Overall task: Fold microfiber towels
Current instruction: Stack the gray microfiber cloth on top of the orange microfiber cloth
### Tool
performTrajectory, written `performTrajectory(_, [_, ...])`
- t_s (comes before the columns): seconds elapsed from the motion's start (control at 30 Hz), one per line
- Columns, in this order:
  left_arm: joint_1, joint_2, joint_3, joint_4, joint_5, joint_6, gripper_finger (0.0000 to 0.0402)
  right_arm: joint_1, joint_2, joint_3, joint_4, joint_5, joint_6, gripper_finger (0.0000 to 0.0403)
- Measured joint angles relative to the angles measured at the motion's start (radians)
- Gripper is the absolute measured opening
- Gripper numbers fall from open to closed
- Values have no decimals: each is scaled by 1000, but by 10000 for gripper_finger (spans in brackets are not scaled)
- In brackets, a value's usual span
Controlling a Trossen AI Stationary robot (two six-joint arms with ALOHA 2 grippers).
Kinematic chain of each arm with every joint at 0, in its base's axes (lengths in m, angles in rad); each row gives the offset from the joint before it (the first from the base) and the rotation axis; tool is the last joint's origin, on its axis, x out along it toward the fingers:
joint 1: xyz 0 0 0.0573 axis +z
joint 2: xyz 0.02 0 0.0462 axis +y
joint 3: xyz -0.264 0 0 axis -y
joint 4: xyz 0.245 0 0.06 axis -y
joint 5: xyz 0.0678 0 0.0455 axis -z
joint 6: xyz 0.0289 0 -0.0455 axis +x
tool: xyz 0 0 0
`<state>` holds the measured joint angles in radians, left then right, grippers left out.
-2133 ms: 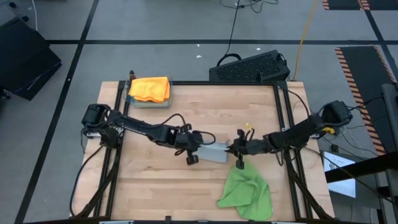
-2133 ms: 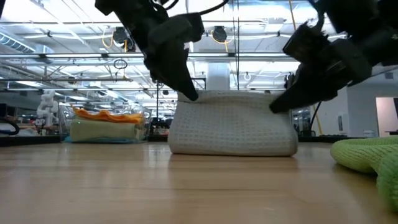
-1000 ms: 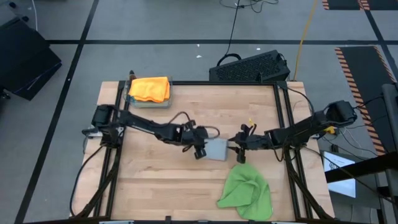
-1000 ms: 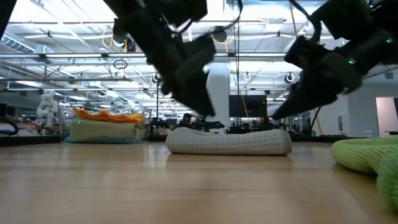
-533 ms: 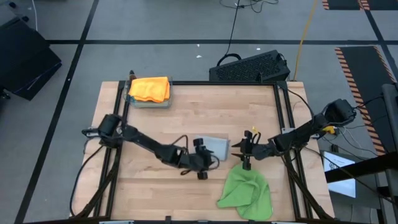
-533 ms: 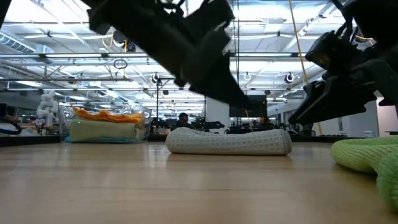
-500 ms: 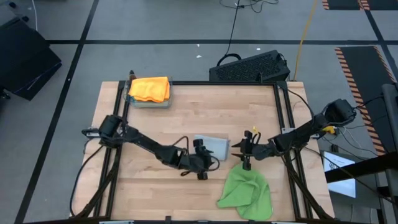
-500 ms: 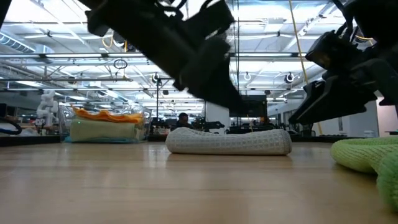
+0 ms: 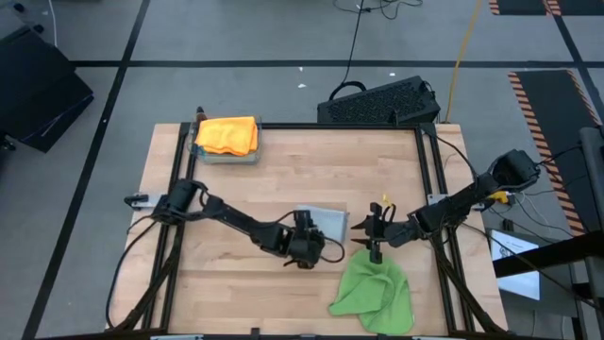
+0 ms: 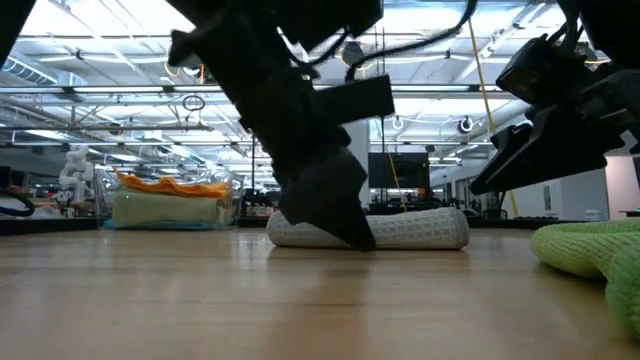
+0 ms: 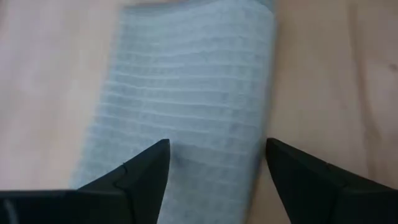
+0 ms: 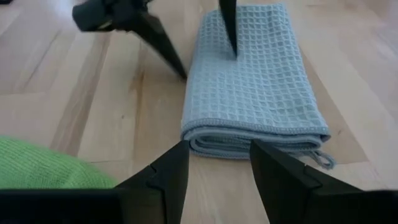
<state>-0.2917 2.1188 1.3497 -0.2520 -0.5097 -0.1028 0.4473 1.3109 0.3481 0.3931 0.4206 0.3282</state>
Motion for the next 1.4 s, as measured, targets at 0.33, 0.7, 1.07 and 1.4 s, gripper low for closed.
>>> performTrajectory(0.33, [65,14,2,-51,112,24,133,0,0,0,14,0,-46,164])
performTrajectory(0.7, [106,-49,-7,-74,168,53,40,0,139,0,260,41,-328,197])
performTrajectory(1.07, [157,-100,-6,-94,355,19,18,-22,397,48,475,76,-485,304])
performTrajectory(1.4, [180,-100,-6,-90,413,11,22,-53,531,124,492,172,-510,232])
